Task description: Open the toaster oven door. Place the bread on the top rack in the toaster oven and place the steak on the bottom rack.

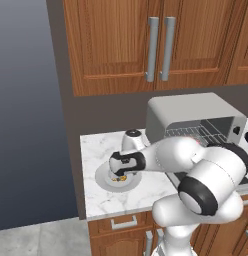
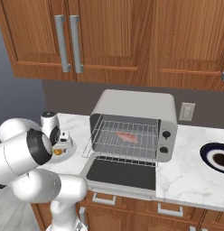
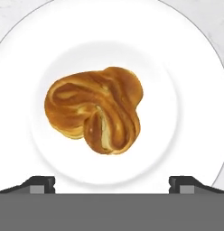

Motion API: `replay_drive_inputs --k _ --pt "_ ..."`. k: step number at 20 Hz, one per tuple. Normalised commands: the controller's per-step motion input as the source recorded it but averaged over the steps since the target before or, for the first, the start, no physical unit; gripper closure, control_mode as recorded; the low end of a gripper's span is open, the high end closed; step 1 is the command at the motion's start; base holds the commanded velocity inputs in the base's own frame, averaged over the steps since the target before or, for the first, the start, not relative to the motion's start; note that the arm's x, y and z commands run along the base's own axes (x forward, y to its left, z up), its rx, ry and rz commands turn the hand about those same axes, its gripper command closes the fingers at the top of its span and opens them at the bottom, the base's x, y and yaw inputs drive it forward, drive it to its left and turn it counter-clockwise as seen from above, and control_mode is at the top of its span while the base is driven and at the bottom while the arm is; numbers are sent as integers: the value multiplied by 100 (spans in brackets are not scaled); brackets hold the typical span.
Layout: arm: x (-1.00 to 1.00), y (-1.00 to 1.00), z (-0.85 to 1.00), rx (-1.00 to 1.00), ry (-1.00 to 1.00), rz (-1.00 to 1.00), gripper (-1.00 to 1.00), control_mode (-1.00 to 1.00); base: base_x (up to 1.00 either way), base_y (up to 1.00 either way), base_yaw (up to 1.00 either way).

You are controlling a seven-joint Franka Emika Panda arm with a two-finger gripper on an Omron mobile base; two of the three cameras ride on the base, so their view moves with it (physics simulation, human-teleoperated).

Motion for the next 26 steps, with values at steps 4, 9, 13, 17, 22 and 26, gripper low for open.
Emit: replay_drive_inputs --k 4,9,13,17,22,26 --pt "14 0 -3 -4 -1 0 -100 -100 0 0 0" --pt "6 1 -8 -1 -2 0 -100 -100 0 0 0" --pt "5 7 -11 0 -1 0 -100 -100 0 0 0" --pt "0 6 -11 0 -3 0 -100 -100 0 0 0" --pt "0 4 -11 -1 -7 0 -100 -100 0 0 0" --pt "3 3 -8 -4 -7 0 -100 -100 0 0 0"
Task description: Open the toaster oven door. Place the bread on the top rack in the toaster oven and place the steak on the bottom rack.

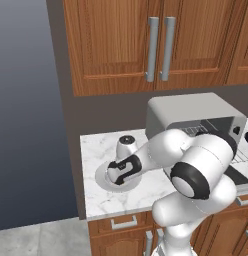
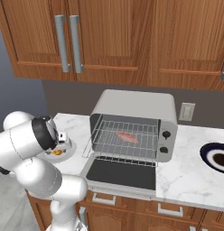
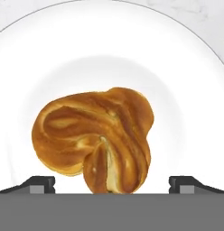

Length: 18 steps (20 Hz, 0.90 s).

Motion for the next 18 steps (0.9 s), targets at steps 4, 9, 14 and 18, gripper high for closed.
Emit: replay_drive_inputs --k 4,9,14,18 --pt "7 0 -5 -4 -4 0 -100 -100 0 0 0" --pt "13 0 0 -1 0 0 -100 -100 0 0 0" --pt "12 0 0 0 0 0 -100 -100 0 0 0" --pt "3 0 0 0 0 0 -100 -100 0 0 0"
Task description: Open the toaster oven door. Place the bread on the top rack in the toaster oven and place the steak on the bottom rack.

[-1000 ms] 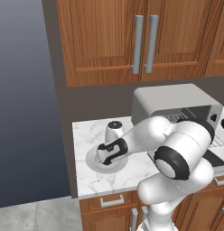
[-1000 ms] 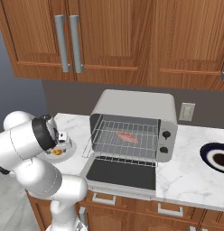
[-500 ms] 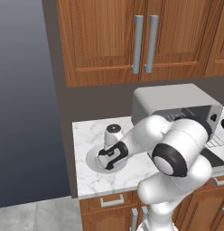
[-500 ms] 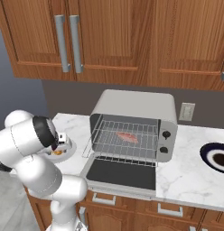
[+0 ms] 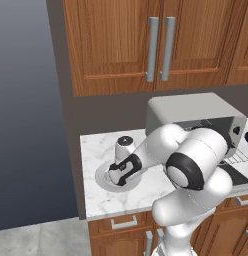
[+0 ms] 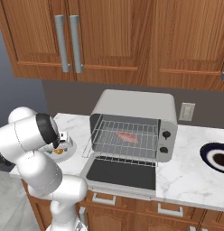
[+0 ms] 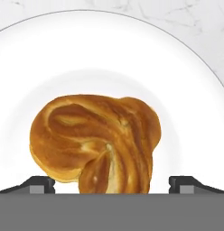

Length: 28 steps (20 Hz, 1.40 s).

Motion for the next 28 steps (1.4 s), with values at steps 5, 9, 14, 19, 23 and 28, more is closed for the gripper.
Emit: replay_drive_inputs --k 5,9,14,19,23,28 --pt "0 0 0 0 0 0 -100 -100 0 0 0" --pt "0 1 0 0 0 0 -100 -100 0 0 0" --pt "0 1 0 0 0 3 -100 -100 0 0 0" --pt "0 4 -1 0 0 6 -100 -100 0 0 0" --pt "0 6 -1 0 0 10 100 -100 0 0 0" --pt "0 3 -1 0 0 5 100 -100 0 0 0"
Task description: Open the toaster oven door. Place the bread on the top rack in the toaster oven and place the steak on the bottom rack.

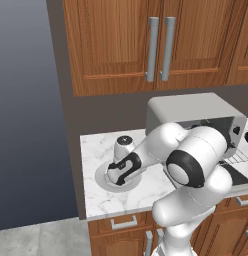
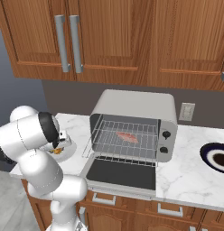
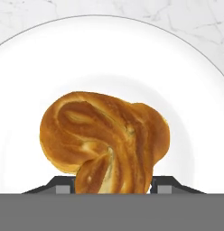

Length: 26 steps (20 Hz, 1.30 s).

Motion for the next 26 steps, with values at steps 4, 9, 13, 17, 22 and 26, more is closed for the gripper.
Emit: replay_drive_inputs --k 4,9,13,17,22,26 --pt "-6 0 2 0 8 0 100 -100 0 0 0" --pt "-25 -5 26 3 3 0 100 -100 0 0 0" --pt "-37 -14 38 6 0 0 100 -100 0 0 0" --pt "-38 -20 39 0 0 0 100 -100 0 0 0" --pt "-36 -26 42 0 0 0 100 -100 0 0 0" --pt "-32 -24 45 0 0 0 100 -100 0 0 0"
